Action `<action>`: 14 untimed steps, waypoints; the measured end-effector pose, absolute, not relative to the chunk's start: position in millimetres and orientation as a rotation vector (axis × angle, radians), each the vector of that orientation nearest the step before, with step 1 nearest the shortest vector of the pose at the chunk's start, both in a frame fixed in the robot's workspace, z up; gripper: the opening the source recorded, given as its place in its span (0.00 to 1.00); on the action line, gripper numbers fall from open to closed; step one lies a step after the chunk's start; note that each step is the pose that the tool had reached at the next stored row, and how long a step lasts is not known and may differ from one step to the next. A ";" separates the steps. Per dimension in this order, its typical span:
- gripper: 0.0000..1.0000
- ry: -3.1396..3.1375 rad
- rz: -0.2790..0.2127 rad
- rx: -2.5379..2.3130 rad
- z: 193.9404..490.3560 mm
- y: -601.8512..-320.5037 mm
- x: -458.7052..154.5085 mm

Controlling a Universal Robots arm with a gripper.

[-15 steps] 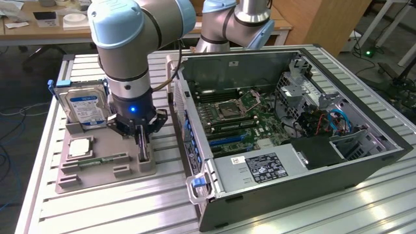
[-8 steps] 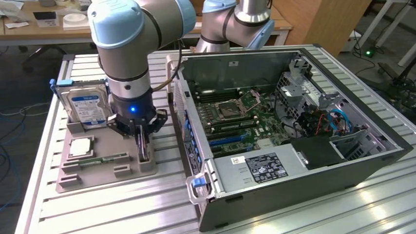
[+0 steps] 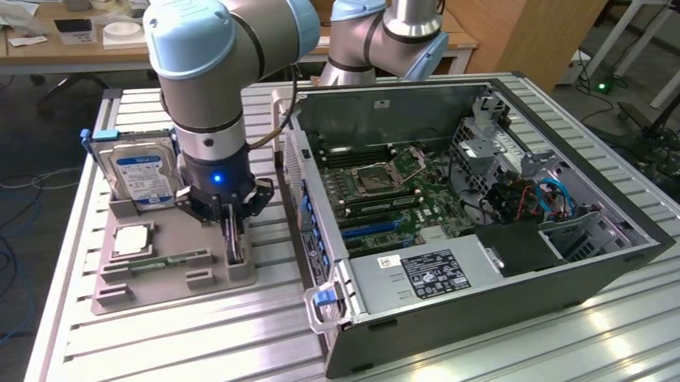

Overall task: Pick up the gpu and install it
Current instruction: 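Pick up the gpu and move the gpu toward the slot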

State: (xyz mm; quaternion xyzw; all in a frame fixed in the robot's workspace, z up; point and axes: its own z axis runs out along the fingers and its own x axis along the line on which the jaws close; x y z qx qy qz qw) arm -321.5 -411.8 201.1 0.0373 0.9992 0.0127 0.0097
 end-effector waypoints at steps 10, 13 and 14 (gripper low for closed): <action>0.29 3.120 0.041 0.116 208.2 -411.7 -321.5; 0.29 3.120 0.041 0.116 220.3 -411.8 -321.5; 0.29 3.120 0.041 0.116 224.6 -411.8 -321.5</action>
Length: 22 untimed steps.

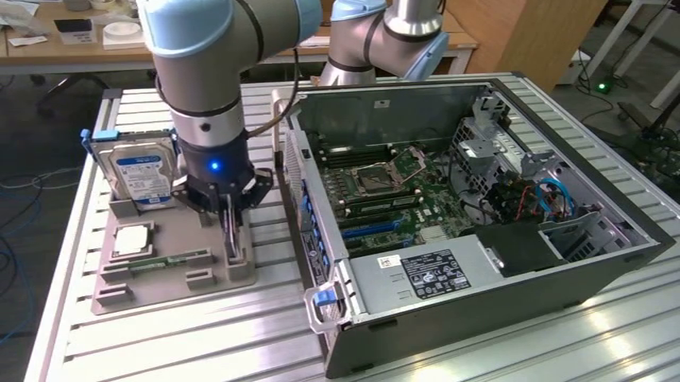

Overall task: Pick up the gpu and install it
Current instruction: 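Pick up the gpu and move the gpu toward the slot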

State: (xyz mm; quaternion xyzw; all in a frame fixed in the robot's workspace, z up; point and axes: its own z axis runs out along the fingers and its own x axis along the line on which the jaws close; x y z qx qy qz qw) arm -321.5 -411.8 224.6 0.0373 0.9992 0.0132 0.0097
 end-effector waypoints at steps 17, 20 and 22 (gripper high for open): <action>0.29 3.120 0.042 0.116 301.9 -411.8 -321.5; 0.29 3.120 0.042 0.116 315.3 -411.8 -321.5; 0.29 3.120 0.042 0.116 324.3 -411.8 -321.5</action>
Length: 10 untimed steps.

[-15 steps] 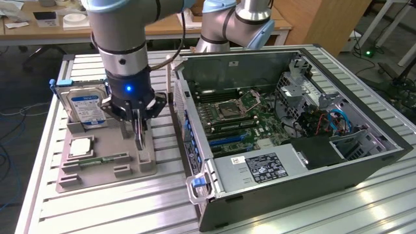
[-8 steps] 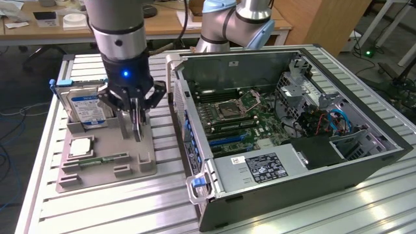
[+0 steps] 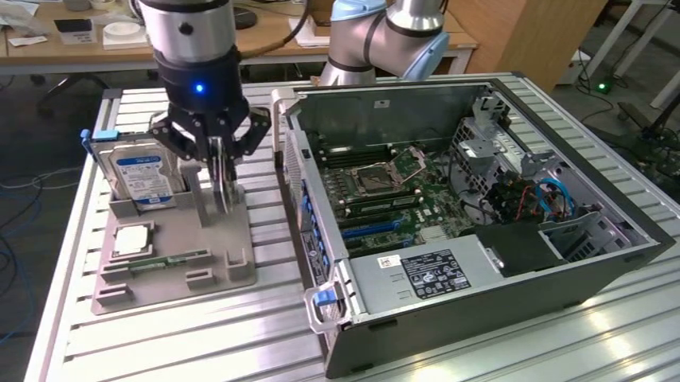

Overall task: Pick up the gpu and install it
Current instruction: 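Pick up the gpu and move the gpu toward the slot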

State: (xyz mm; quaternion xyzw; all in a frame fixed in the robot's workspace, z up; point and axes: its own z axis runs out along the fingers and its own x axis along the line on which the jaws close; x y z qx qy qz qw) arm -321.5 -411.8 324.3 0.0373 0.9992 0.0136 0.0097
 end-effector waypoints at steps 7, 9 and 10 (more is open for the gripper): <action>0.29 3.120 0.042 0.116 356.2 -411.8 -321.5; 0.29 3.120 0.042 0.116 365.2 -411.8 -321.5; 0.29 3.120 0.042 0.116 370.0 -411.8 -321.5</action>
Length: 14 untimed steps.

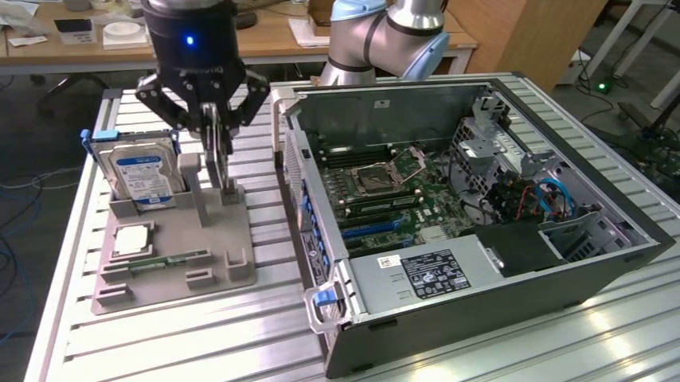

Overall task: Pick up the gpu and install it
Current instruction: 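Pick up the gpu and move the gpu toward the slot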

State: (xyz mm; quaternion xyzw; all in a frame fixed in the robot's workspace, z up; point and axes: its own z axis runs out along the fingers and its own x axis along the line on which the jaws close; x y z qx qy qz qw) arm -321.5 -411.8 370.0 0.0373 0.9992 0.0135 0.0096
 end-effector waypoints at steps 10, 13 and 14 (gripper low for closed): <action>0.29 3.120 0.042 0.116 411.4 -411.8 -321.5; 0.29 3.120 0.042 0.116 411.6 -411.8 -321.5; 0.29 3.120 0.043 0.116 411.6 -411.8 -321.5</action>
